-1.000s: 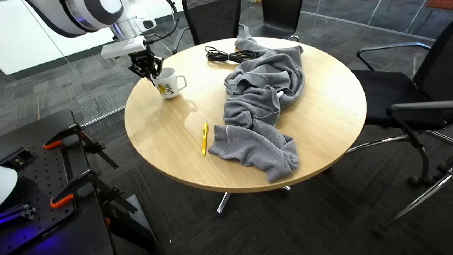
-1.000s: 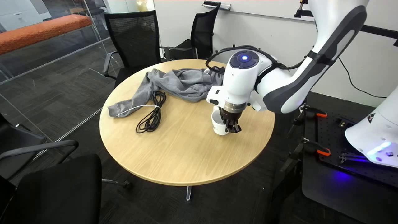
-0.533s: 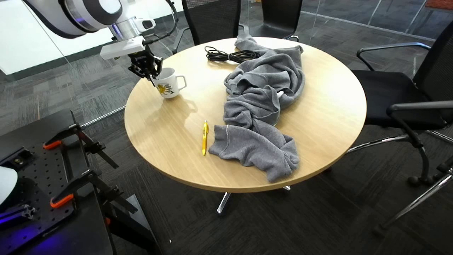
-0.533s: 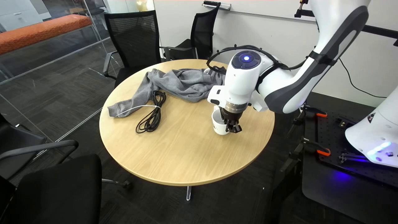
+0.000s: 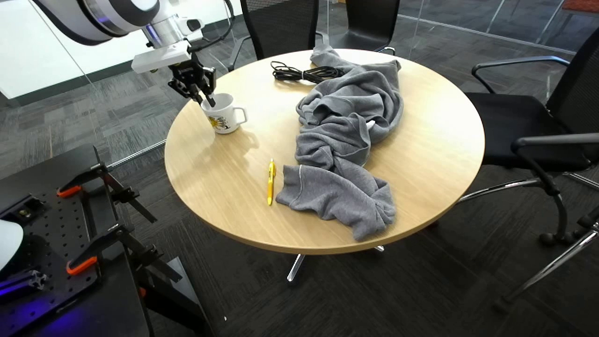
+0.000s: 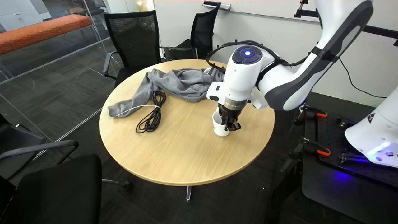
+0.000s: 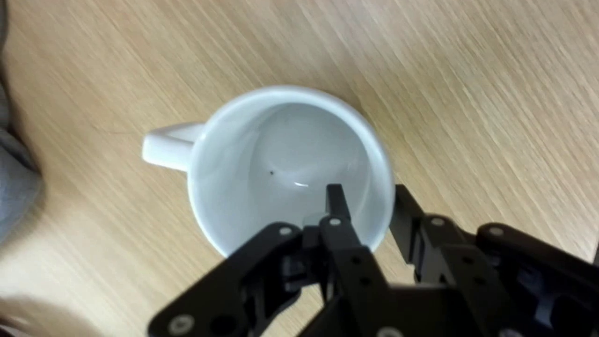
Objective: Move the white mug forward, place the yellow pen inside the white mug
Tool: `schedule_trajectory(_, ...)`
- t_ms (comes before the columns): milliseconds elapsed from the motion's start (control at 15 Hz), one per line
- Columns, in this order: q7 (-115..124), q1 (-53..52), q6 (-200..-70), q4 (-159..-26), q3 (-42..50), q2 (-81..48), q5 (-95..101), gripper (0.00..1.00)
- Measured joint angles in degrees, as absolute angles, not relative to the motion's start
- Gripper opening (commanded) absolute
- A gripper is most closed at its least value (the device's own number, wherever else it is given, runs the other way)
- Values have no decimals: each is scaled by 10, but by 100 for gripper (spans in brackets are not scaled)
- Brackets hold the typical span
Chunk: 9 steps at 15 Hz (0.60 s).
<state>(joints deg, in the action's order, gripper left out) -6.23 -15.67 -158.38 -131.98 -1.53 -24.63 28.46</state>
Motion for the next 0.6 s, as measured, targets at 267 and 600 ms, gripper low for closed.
schedule_trajectory(267, -62, -157, -1584, -1325, -15, -232, 287, 51)
schedule_trajectory(600, -35, -158, -1584, -1350, -15, -192, 308, 96)
